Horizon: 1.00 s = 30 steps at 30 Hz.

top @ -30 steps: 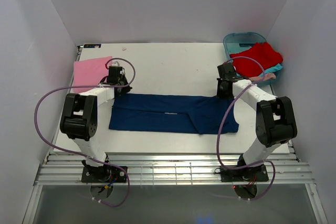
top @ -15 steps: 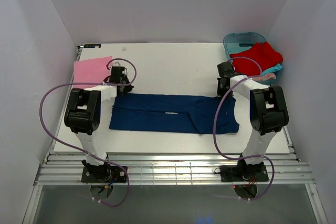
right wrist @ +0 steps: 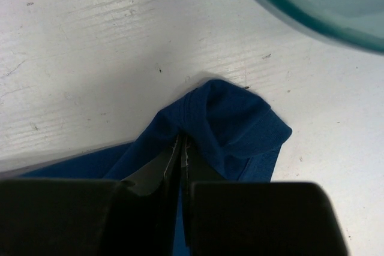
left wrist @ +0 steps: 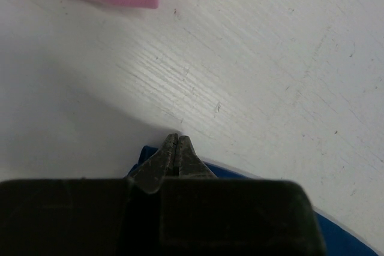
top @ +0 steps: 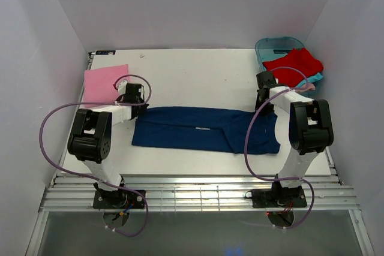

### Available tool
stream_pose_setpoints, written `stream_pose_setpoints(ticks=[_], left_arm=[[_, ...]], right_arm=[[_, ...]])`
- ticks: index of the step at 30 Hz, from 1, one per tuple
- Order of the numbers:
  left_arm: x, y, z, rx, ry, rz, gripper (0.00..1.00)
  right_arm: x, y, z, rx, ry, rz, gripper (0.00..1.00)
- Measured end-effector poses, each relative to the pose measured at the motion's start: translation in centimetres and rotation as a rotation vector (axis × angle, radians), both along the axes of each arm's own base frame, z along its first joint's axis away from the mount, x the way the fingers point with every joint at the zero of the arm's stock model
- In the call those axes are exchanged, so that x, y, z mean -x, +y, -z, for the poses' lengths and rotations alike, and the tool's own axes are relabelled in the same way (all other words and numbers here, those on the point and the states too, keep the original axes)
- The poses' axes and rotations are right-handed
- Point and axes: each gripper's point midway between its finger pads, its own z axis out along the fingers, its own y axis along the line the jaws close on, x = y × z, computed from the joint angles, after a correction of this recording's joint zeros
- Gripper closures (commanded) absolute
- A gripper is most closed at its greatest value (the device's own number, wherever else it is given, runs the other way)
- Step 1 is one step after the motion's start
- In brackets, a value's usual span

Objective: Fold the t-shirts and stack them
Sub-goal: Fold the other side of the tshirt into a rectangle

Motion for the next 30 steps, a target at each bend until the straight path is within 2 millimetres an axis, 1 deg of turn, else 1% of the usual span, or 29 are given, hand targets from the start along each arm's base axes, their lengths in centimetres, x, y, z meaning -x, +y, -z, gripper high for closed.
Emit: stream_pose_setpoints(ticks=[8, 11, 12, 14, 18, 20, 21, 23, 25, 30], left_arm=[[1.0, 0.6, -0.4, -0.047, 0.005, 0.024, 1.0], [0.9, 0.4, -1.3, -0.063, 0.001, 0.047, 1.0], [0.6, 0.3, -2.1, -0.065, -0.017, 0.053, 1.0], [-0.2, -0.1, -4.6, -0.064, -0.078, 0.066, 1.0], [-1.9, -1.7, -10.5, -0.051, -0.24, 0.107, 1.0], [-2.4, -2.4, -12.4, -0.044, -0.296, 0.124, 1.0], [-2.5, -2.8, -12.7, -0.038, -0.309, 0.135, 1.0], [-2.4, -3.3, -12.3, -0.03, -0.297, 0.153, 1.0], [-2.3, -3.6, -10.9, -0.023, -0.266, 0.166, 1.0], [-1.1, -4.1, -6.0, -0.011, -0.148, 0.199, 1.0]], right_arm=[[-0.1, 0.1, 0.1, -0.006, 0.014, -0.007, 0.92], [-0.1, 0.1, 0.1, -0.009, 0.018, -0.008, 0.92], [-0.1, 0.1, 0.1, -0.009, 0.019, -0.009, 0.92], [-0.1, 0.1, 0.1, -0.011, 0.02, -0.013, 0.92], [-0.1, 0.2, 0.1, -0.015, 0.023, -0.022, 0.92], [-0.1, 0.2, 0.1, -0.016, 0.024, -0.026, 0.92], [-0.1, 0.2, 0.1, -0.016, 0.025, -0.028, 0.92], [-0.1, 0.2, 0.1, -0.015, 0.026, -0.029, 0.92], [-0.1, 0.2, 0.1, -0.015, 0.026, -0.03, 0.92], [-0.1, 0.2, 0.1, -0.015, 0.027, -0.032, 0.92]])
